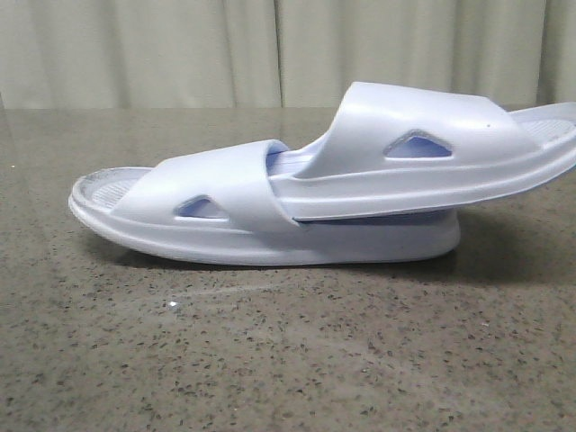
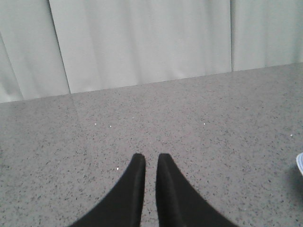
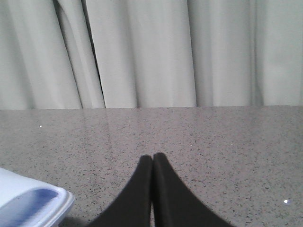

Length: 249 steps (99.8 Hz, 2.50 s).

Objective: Insert blue slippers together front up

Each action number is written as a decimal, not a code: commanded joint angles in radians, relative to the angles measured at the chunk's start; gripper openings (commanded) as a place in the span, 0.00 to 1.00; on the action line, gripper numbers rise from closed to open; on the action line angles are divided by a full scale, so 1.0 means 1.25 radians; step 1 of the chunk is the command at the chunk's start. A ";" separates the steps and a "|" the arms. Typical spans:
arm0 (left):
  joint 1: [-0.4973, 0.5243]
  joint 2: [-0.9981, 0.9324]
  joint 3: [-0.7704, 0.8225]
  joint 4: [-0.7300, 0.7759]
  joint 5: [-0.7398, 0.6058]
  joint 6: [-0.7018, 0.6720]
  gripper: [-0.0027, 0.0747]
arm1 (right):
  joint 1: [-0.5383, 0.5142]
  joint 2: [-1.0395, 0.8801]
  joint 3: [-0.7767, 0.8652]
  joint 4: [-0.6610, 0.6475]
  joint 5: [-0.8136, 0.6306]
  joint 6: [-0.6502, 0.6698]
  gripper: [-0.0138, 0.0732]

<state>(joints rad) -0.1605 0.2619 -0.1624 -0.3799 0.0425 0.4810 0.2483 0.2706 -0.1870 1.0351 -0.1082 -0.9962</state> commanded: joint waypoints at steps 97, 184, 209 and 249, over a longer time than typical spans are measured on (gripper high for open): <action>0.023 -0.236 0.139 0.253 -0.073 -0.244 0.06 | 0.002 0.005 -0.021 -0.006 -0.029 -0.012 0.04; 0.023 -0.236 0.139 0.253 -0.073 -0.244 0.06 | 0.002 0.005 -0.021 -0.006 -0.029 -0.012 0.04; 0.023 -0.236 0.139 0.253 -0.073 -0.244 0.06 | 0.002 0.005 -0.021 -0.006 -0.029 -0.012 0.04; 0.023 -0.236 0.139 0.253 -0.073 -0.244 0.06 | -0.007 -0.008 -0.021 -0.293 0.020 0.290 0.04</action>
<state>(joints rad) -0.1315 -0.0048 0.0008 -0.0615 0.0336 0.1868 0.2483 0.2667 -0.1870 0.8934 -0.0746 -0.8354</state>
